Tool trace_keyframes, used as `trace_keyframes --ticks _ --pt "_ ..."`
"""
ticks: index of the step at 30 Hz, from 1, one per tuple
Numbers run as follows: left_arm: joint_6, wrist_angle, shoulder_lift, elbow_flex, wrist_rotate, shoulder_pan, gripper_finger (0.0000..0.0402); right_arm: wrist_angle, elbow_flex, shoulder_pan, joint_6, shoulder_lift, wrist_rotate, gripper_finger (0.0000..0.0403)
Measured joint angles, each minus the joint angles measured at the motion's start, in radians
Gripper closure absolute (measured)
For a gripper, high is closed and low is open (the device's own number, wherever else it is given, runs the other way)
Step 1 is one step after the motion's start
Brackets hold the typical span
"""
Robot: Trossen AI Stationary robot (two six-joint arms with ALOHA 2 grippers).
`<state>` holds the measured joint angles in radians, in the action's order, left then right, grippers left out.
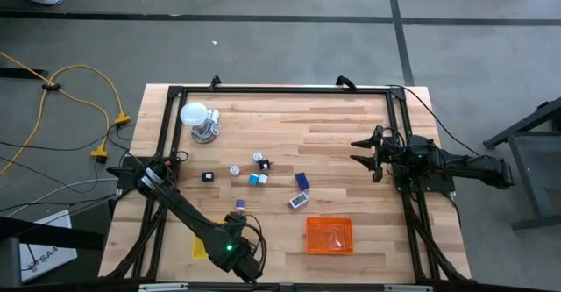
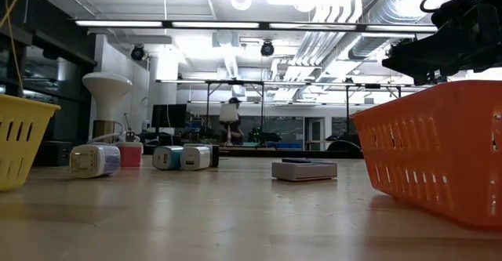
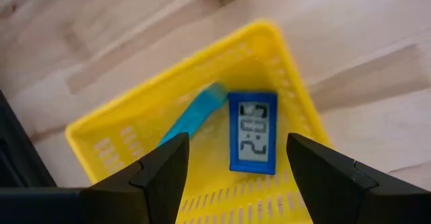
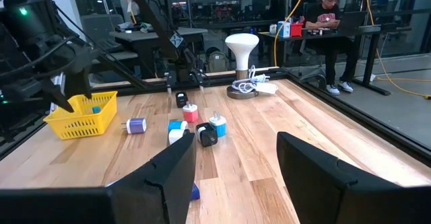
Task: Pick & Place Office items
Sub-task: Put the white digital clock into the yellow bin
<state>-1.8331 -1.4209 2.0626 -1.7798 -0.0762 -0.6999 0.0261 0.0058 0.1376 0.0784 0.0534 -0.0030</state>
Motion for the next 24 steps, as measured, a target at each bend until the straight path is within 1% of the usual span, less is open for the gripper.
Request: trace_keyframes --ticks 11,19,24 --pt "0.231 0.039 -0.025 0.0 -0.027 0.122 0.016 0.0 0.0 0.0 0.0 0.0 0.0 0.0208" --pt "0.386 0.131 -0.025 0.0 -0.027 0.221 0.016 0.0 0.0 0.0 0.0 0.0 0.0 0.0208" --pt "0.483 0.219 -0.025 0.0 -0.029 0.281 0.016 0.0 0.0 0.0 0.0 0.0 0.0 0.0208"
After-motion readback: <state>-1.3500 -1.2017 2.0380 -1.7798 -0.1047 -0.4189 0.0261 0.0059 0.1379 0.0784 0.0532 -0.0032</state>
